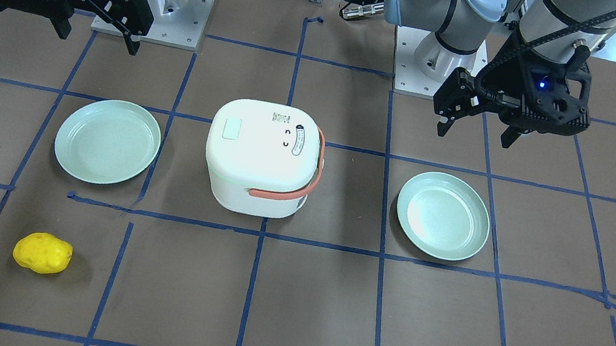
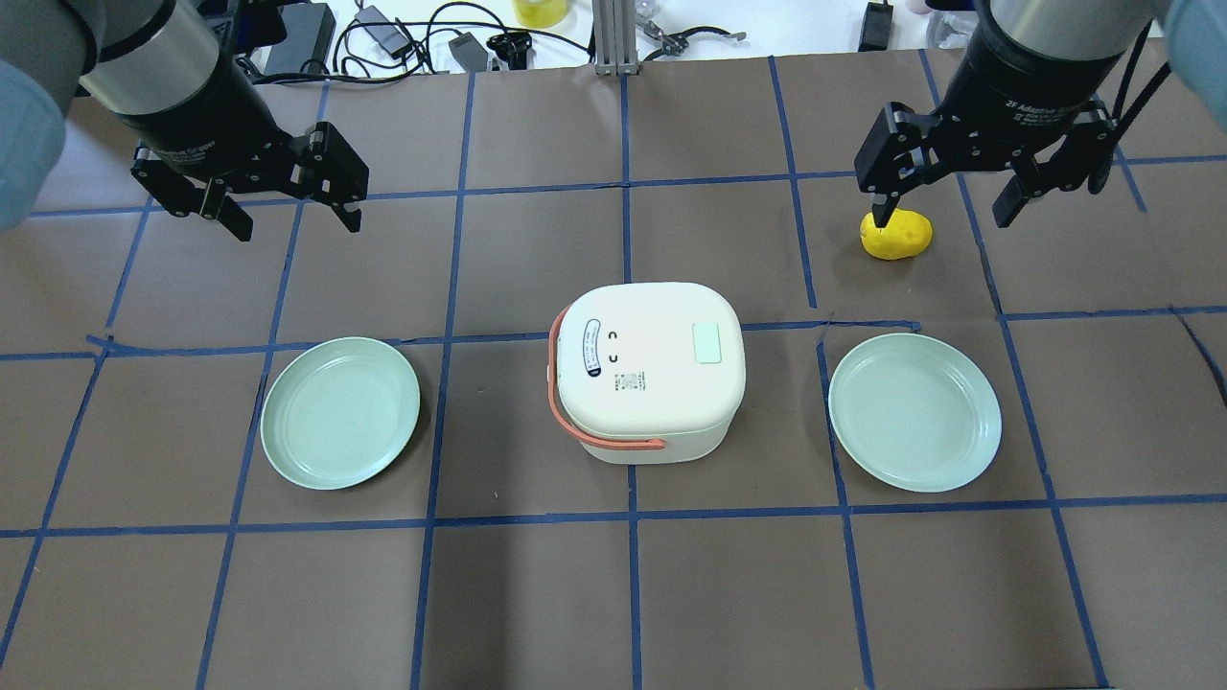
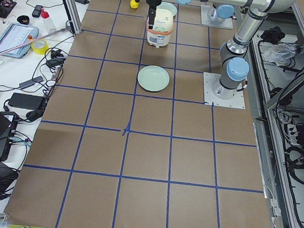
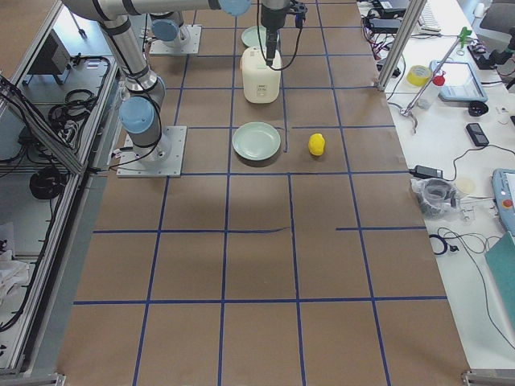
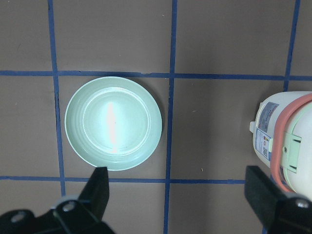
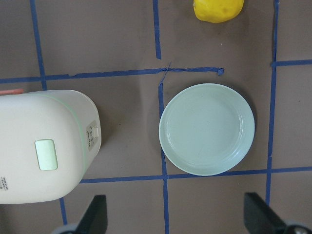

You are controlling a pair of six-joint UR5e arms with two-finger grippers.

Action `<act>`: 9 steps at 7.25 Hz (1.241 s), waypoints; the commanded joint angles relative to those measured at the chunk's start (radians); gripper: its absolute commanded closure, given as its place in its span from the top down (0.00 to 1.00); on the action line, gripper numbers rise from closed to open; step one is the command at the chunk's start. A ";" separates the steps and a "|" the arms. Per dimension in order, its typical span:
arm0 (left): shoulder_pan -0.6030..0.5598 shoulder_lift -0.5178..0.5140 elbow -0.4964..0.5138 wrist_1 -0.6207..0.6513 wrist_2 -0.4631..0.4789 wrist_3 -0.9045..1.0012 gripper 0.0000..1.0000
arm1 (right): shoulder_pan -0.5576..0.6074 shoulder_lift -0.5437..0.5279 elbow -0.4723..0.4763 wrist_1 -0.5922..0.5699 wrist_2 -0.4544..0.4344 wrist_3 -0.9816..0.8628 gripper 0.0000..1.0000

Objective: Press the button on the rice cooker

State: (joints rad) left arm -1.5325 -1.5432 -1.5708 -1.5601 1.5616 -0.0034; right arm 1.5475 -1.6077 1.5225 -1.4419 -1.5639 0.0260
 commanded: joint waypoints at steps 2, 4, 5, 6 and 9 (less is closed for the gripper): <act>0.000 0.000 0.000 0.000 0.000 0.000 1.00 | 0.005 -0.001 0.010 0.005 0.016 0.000 0.45; 0.000 0.000 0.000 0.000 0.000 0.000 1.00 | 0.008 0.003 0.015 0.009 0.115 0.009 0.00; 0.000 0.000 0.000 0.000 0.000 0.000 1.00 | 0.011 0.006 0.027 0.011 0.136 0.009 0.00; 0.000 0.000 0.000 0.000 0.000 0.000 1.00 | 0.020 0.008 0.039 0.006 0.139 0.041 0.00; 0.000 0.000 0.000 0.000 0.000 0.000 1.00 | 0.106 0.063 0.044 -0.021 0.140 0.135 0.00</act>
State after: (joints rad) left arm -1.5325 -1.5432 -1.5708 -1.5601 1.5616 -0.0031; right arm 1.6018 -1.5770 1.5645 -1.4440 -1.4254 0.1128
